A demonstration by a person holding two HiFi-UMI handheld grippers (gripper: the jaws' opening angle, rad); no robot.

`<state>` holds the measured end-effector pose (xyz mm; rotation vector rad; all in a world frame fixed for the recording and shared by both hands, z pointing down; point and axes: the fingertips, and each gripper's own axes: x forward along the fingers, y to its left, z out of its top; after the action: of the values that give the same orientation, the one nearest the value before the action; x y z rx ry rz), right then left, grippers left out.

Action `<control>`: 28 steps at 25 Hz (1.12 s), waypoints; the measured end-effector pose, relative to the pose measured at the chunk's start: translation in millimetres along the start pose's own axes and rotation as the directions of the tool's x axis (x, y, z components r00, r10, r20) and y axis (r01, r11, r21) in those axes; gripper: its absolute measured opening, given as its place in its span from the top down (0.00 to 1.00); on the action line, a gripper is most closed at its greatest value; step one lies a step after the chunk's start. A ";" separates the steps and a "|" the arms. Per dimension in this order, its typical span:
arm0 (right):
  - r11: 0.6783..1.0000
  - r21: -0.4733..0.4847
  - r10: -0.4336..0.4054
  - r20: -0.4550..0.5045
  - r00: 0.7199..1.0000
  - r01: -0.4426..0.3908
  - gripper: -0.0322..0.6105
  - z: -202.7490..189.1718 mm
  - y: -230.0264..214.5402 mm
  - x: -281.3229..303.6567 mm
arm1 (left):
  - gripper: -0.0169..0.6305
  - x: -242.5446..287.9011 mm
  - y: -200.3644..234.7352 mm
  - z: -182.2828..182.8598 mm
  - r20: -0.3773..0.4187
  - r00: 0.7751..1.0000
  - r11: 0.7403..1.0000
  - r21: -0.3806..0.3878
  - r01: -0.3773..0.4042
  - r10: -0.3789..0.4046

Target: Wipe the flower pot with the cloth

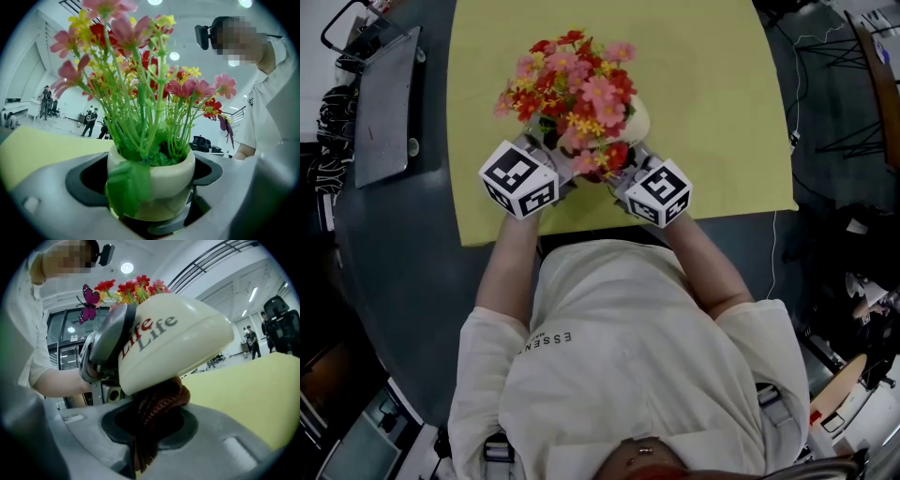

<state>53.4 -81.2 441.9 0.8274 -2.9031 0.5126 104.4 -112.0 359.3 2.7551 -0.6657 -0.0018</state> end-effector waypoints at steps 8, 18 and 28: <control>0.997 0.035 0.067 -0.113 0.991 -0.063 0.85 -30.8 -1.4 -12.8 | 0.13 -5.4 8.6 -10.7 -0.037 0.999 0.999 0.032 -0.016 0.017; 0.968 0.056 -0.224 -0.243 0.944 0.244 0.85 -49.5 -81.4 -42.1 | 0.13 -48.7 34.9 -83.0 -0.153 0.988 0.993 0.113 0.032 -0.015; 0.955 0.036 -0.277 -0.233 0.932 0.293 0.85 -58.7 -90.5 -33.8 | 0.14 -73.5 50.9 -169.6 -0.287 0.956 0.972 0.199 0.125 -0.064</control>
<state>128.8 -116.7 518.3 1.0997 -2.5148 0.6346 28.5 -72.4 530.8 2.9089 -0.4798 0.4564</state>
